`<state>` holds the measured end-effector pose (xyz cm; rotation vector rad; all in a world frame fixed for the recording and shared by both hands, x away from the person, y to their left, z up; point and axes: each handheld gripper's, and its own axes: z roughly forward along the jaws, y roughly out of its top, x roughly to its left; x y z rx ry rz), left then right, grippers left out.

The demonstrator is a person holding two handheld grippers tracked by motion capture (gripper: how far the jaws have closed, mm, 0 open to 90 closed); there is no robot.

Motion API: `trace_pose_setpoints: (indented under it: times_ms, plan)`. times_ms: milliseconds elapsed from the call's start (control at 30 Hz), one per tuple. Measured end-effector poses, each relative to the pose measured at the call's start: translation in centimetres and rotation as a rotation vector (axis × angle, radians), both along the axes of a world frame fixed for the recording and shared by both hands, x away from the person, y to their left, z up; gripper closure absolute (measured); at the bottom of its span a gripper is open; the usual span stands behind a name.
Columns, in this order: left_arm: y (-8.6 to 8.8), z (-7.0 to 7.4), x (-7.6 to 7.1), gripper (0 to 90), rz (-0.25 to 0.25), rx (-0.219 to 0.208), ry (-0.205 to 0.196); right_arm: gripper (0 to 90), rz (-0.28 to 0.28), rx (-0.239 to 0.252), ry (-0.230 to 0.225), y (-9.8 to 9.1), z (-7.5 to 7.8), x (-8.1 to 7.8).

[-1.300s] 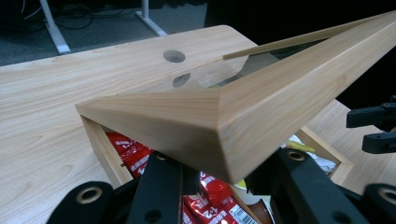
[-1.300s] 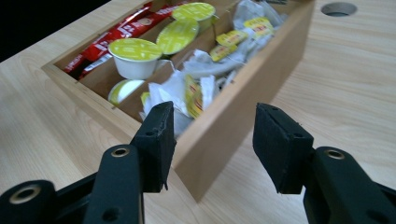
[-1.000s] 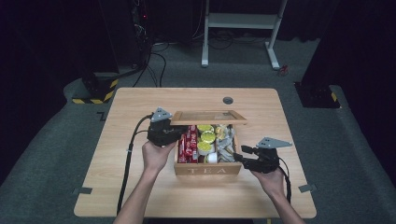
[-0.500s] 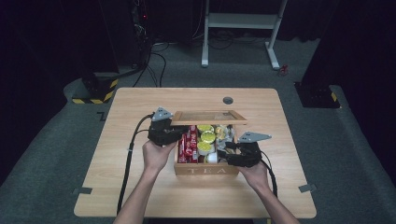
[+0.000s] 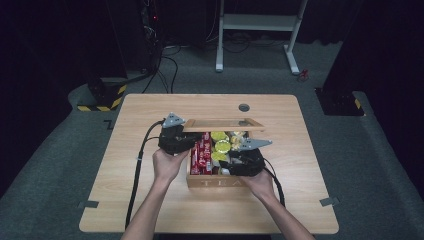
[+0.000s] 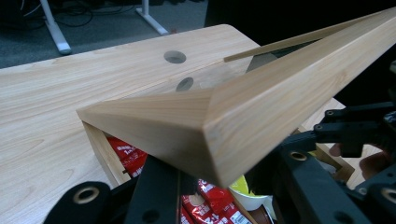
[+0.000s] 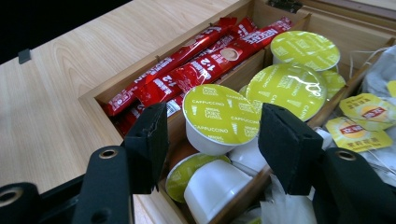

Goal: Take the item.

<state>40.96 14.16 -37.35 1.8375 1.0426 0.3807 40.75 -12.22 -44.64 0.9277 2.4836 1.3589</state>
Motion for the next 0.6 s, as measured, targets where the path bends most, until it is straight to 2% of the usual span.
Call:
trace_pose_setpoints:
  times_ms: [367, 500, 600]
  plan:
    - [-0.1, 0.0, 0.2, 70.3, 0.000, 0.005, 0.006, 41.1, 0.010, -0.044, 0.025, 1.5, -0.6, 0.6]
    - [-0.1, 0.0, 0.3, 70.1, -0.001, 0.006, 0.009, 40.9, 0.019, -0.047, 0.013, 1.8, -0.5, 0.8]
    - [-0.2, 0.1, 0.3, 70.0, 0.000, 0.004, 0.012, 40.6, 0.011, -0.063, 0.030, 2.1, -0.5, 1.0]
